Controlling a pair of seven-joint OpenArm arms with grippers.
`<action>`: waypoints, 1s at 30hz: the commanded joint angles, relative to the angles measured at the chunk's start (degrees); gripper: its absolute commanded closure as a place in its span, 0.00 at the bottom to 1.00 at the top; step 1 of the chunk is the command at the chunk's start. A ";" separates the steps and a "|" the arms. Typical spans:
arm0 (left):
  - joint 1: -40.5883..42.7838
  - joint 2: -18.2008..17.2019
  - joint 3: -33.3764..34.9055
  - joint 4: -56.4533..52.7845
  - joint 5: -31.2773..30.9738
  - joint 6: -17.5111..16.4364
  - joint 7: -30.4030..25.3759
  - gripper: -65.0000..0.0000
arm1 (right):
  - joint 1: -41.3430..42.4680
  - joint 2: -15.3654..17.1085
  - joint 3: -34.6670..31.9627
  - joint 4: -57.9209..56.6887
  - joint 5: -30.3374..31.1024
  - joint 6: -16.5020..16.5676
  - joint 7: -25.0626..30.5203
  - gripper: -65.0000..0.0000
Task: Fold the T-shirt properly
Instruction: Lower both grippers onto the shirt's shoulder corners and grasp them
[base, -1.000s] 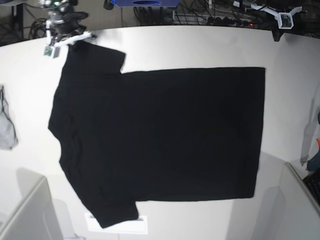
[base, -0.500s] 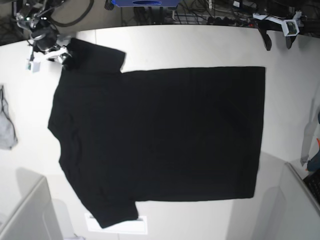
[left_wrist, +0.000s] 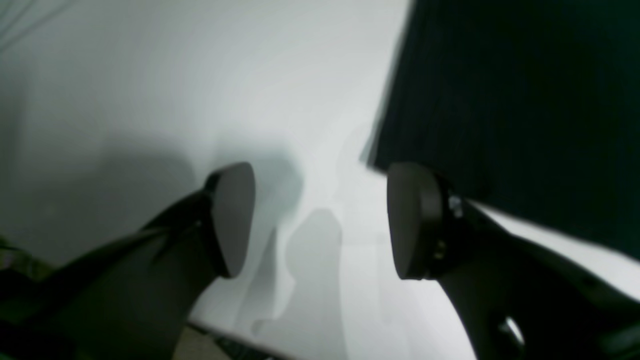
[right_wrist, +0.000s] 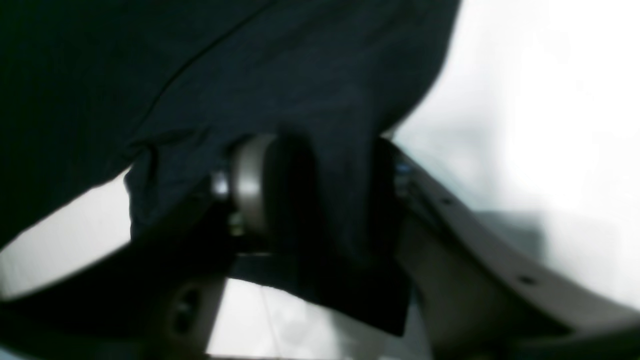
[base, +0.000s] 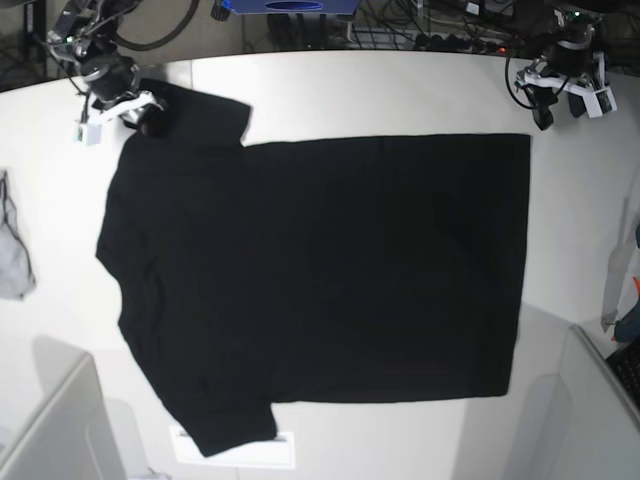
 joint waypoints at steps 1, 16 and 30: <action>-0.24 -0.56 -0.39 0.43 -0.27 0.04 -0.43 0.37 | -0.45 0.07 0.20 -0.32 -0.96 -0.14 -1.05 0.69; -13.69 4.09 -0.65 -1.68 -0.36 0.04 16.97 0.22 | 0.78 1.83 0.20 -2.69 -0.52 -0.14 -1.49 1.00; -18.97 5.85 -0.12 -9.24 -0.27 0.04 21.46 0.48 | 0.87 2.01 0.20 -2.43 -0.60 -0.14 -1.40 1.00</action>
